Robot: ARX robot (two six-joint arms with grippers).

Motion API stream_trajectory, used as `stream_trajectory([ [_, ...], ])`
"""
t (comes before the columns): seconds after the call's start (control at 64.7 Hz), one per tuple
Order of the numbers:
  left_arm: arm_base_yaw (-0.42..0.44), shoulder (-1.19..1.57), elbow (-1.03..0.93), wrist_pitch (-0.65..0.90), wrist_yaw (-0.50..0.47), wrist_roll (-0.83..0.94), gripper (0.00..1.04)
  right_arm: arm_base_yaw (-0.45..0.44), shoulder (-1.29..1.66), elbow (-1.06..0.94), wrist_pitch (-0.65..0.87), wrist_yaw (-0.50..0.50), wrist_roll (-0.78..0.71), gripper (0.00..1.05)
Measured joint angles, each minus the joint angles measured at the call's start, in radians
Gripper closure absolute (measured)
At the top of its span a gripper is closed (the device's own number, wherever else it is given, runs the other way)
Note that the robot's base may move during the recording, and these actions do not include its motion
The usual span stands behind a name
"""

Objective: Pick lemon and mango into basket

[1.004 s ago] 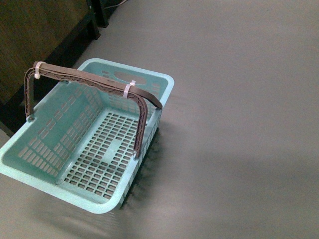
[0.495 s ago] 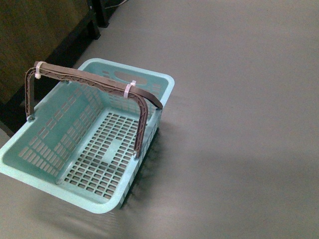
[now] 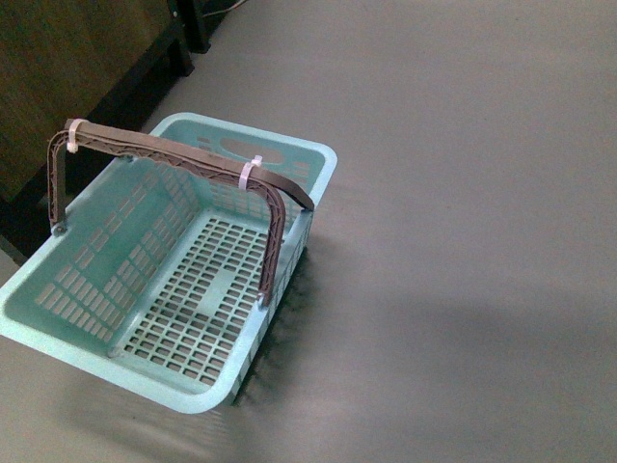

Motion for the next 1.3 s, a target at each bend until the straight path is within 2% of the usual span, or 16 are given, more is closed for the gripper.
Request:
stream_trajectory([
  [0.201, 0.005, 0.345, 0.145, 0.136, -0.040, -0.047, 0.07, 0.000, 0.000, 0.000, 0.000, 0.000, 0.000, 0.09],
  [0.433, -0.047, 0.621, 0.344, 0.174, -0.090, -0.118, 0.07, 0.000, 0.000, 0.000, 0.000, 0.000, 0.000, 0.09],
  [0.711, -0.136, 0.834, 0.569, 0.142, -0.127, -0.183, 0.07, 0.000, 0.000, 0.000, 0.000, 0.000, 0.000, 0.09],
  [1.082, -0.206, 0.971, 0.702, 0.165, -0.149, -0.207, 0.07, 0.000, 0.000, 0.000, 0.000, 0.000, 0.000, 0.09],
  [1.113, -0.207, 0.972, 0.706, 0.165, -0.149, -0.207, 0.10, 0.000, 0.000, 0.000, 0.000, 0.000, 0.000, 0.09],
  [1.298, -0.207, 0.974, 0.734, 0.149, -0.149, -0.215, 0.43, 0.000, 0.000, 0.000, 0.000, 0.000, 0.000, 0.09],
])
